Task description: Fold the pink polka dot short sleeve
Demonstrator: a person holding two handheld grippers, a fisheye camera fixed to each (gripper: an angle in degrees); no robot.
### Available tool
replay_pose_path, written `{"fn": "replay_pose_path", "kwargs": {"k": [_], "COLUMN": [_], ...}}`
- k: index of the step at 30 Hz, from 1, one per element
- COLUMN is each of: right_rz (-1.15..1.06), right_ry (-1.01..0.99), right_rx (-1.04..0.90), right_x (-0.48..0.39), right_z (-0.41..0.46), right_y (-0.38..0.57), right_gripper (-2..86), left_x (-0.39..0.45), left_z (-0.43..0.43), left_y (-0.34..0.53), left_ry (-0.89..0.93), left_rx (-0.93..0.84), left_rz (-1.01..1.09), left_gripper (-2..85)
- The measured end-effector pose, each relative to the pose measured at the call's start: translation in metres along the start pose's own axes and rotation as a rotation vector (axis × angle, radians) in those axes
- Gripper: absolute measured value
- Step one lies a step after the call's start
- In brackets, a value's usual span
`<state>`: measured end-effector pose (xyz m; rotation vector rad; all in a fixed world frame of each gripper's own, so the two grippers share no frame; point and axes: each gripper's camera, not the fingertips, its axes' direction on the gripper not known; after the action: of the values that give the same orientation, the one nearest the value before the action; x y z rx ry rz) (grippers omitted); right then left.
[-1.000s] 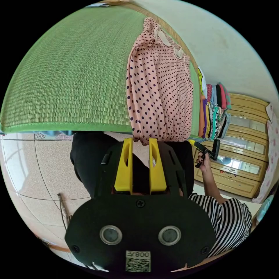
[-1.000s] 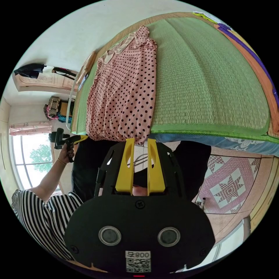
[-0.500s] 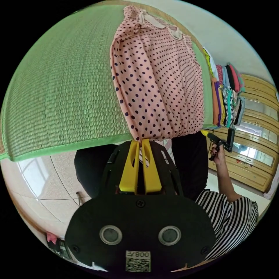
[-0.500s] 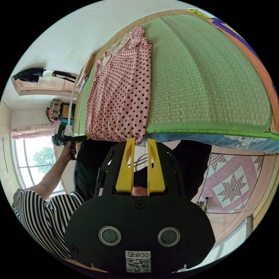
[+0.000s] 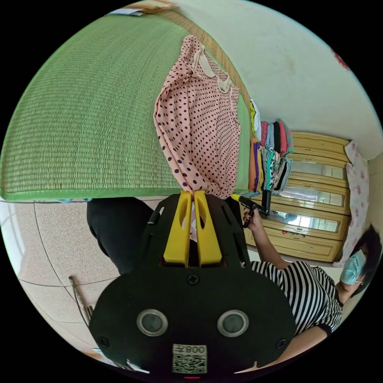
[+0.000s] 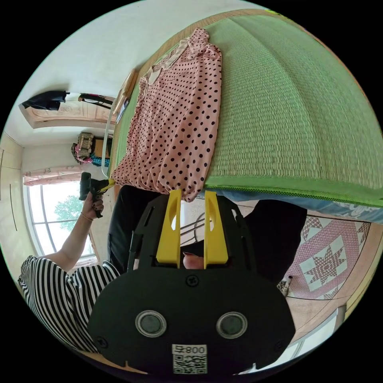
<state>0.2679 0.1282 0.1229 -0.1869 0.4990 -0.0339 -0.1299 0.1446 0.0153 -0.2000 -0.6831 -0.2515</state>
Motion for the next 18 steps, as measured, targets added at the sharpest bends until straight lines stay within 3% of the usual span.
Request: {"fn": "replay_pose_path", "kwargs": {"k": [6,9,13,18], "right_rz": [0.01,-0.092,-0.236,-0.151], "right_ry": [-0.087,-0.179,-0.026,0.076], "right_rx": [-0.013,0.07,0.029,-0.026], "right_x": [-0.002,-0.027,-0.07,-0.064], "right_z": [0.003,-0.027,-0.035,-0.009], "right_y": [0.006,0.013,0.0,-0.01], "right_gripper": [2.9,1.8,2.6,4.9], "left_x": [0.0,-0.003,-0.022,-0.037], "left_z": [-0.005,-0.013,-0.015,-0.016], "left_y": [0.007,0.012,0.016,0.027], "left_ry": [0.006,-0.009,-0.018,0.028], "left_rx": [-0.005,0.008,0.007,0.03], "left_rz": [0.012,0.01,-0.057,-0.121], "left_gripper": [1.0,1.0,1.0,1.0]}}
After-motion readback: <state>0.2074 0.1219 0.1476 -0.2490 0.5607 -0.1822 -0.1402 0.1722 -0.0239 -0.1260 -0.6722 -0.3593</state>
